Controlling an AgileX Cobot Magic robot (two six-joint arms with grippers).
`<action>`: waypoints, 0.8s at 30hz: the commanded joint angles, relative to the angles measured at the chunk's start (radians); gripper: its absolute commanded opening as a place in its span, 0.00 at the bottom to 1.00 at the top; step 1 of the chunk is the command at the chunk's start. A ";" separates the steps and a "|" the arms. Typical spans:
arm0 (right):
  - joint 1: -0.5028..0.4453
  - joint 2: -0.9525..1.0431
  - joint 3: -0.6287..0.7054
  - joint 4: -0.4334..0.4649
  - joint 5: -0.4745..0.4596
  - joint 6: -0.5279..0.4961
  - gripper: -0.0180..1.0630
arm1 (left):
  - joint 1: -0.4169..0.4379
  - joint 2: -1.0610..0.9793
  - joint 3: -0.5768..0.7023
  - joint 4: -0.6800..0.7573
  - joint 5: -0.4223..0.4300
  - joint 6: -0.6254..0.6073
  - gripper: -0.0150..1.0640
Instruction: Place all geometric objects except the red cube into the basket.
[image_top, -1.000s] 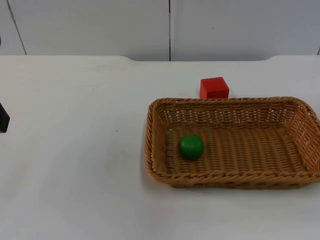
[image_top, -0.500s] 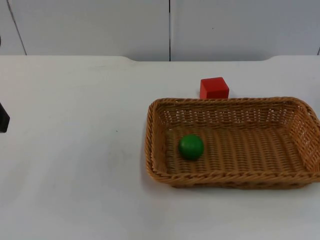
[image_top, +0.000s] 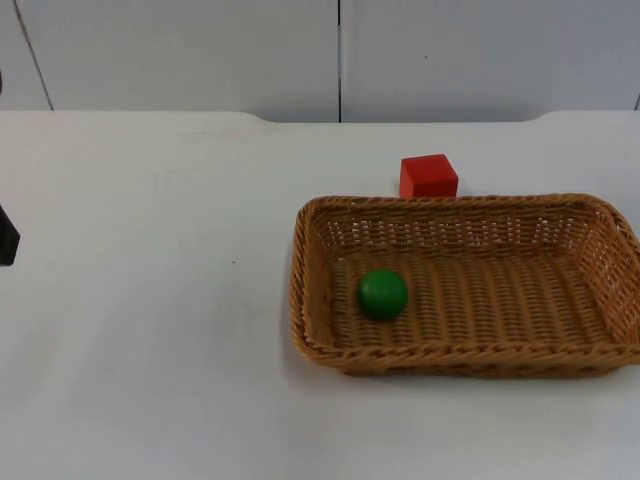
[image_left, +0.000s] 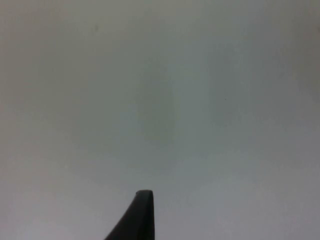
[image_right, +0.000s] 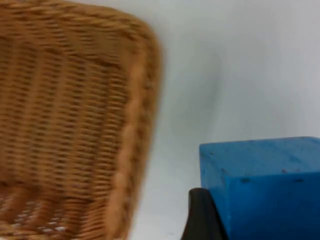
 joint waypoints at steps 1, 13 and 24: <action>0.067 -0.007 -0.003 0.003 0.003 0.014 0.01 | 0.005 -0.006 0.005 -0.010 -0.001 -0.001 0.99; 0.398 0.122 -0.003 -0.165 -0.081 0.191 0.01 | 0.005 -0.006 0.005 -0.010 0.000 -0.001 0.99; 0.413 0.255 -0.003 -0.161 -0.256 0.207 0.09 | 0.005 -0.006 0.005 -0.008 0.001 0.006 0.99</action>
